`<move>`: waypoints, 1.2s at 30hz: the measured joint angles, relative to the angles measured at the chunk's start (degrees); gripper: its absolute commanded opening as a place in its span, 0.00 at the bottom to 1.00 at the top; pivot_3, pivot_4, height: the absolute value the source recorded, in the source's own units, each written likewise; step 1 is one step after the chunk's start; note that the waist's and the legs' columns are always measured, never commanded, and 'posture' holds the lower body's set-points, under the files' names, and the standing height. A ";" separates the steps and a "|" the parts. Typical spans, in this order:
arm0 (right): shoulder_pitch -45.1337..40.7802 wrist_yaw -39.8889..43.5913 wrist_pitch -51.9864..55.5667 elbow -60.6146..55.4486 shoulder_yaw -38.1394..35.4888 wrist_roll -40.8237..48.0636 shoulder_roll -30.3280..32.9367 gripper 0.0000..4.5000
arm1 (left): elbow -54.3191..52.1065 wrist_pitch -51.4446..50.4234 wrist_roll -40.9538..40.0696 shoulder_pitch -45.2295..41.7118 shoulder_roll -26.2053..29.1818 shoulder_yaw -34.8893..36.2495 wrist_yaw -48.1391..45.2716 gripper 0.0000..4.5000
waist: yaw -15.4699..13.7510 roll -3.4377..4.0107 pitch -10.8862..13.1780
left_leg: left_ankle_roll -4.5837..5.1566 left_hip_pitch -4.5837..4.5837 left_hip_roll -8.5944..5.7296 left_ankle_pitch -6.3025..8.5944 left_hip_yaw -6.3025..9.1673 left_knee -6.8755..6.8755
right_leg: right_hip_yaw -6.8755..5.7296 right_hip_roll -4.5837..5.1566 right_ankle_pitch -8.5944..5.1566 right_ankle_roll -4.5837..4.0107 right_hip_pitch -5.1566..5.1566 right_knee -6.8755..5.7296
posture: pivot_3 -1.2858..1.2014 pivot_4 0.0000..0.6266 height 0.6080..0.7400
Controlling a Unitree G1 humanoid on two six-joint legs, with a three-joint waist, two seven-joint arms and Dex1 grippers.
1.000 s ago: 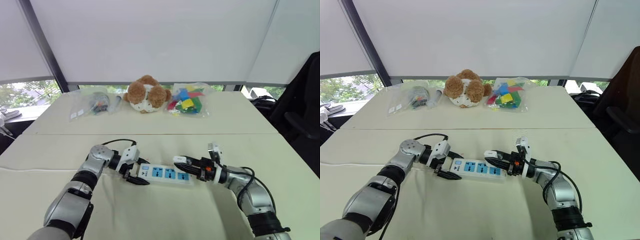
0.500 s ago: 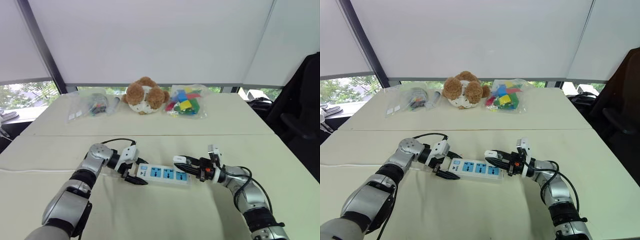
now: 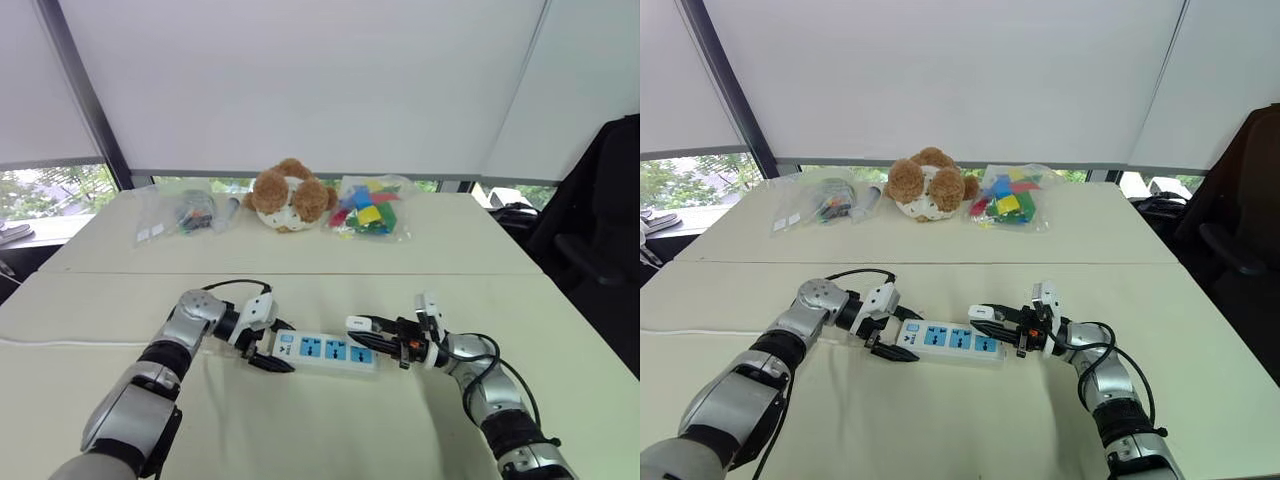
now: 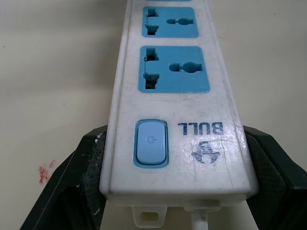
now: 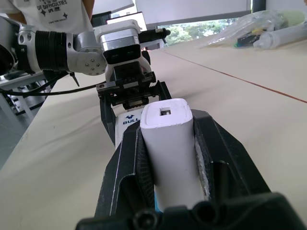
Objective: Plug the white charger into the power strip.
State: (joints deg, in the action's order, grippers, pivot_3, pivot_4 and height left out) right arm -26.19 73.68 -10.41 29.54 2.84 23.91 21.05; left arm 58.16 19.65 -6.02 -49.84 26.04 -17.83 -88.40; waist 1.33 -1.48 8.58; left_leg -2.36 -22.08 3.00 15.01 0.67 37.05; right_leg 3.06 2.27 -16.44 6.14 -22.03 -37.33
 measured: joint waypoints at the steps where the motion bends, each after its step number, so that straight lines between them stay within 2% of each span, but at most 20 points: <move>1: -0.04 0.26 0.21 0.05 0.03 0.04 0.02 0.17 | -0.33 -0.12 -0.29 0.31 0.12 -0.23 0.13 0.68 | -0.01 -0.03 -0.02 | 0.01 0.05 0.00 0.01 0.00 -0.01 | 0.00 0.00 -0.01 -0.02 0.04 0.00 | 0.52 0.24 0.99; 9: -0.06 2.69 4.05 0.22 1.15 -0.39 2.00 0.17 | -0.71 0.75 -0.89 0.63 0.14 -1.31 0.07 0.68 | -0.39 -0.12 -0.13 | 0.44 0.25 0.01 0.26 0.00 -0.06 | -0.03 0.00 -0.25 -0.15 0.24 0.01 | 0.52 0.24 0.99; 18: -2.62 4.83 1.07 4.48 2.61 -0.55 2.52 0.17 | -0.15 0.99 -0.91 0.66 0.16 -1.51 0.07 0.68 | -0.39 -0.06 -0.10 | 0.70 0.67 0.01 0.42 -0.01 -0.06 | -0.03 0.00 -0.36 -0.19 0.65 0.08 | 0.52 0.24 0.99; 26: -2.10 4.34 0.50 5.04 1.88 -0.24 1.61 0.17 | -0.13 0.98 -0.91 0.73 0.27 -1.49 0.08 0.68 | -0.29 -0.08 -0.11 | 0.71 0.69 0.01 0.42 -0.01 -0.06 | -0.03 0.00 -0.37 -0.19 0.66 0.07 | 0.52 0.24 0.99; 33: -1.43 3.92 -5.20 7.85 2.11 -0.16 0.37 0.17 | -0.98 0.69 -0.94 1.83 0.46 -1.28 0.56 0.68 | -0.17 -0.26 -0.33 | 0.73 0.83 0.02 0.44 -0.01 -0.07 | -0.03 0.01 -0.39 -0.23 0.80 0.08 | 0.52 0.24 0.99; 36: -1.50 3.60 -8.94 9.62 3.21 -0.52 0.34 0.17 | -1.03 0.45 -0.94 2.29 0.50 -1.32 0.76 0.68 | -0.15 -0.46 -0.65 | 0.87 1.04 0.03 0.53 -0.01 -0.09 | -0.03 0.00 -0.55 -0.49 1.00 0.09 | 0.52 0.24 0.99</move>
State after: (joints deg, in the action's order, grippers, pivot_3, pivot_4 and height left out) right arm -27.69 77.28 -19.35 39.16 6.05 23.39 21.39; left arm 57.13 20.10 -6.96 -47.54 26.54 -19.16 -87.64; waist 1.18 -1.94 7.93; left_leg -1.49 -21.04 3.03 15.54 0.66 36.96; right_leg 3.03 2.28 -16.99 5.64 -21.04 -37.24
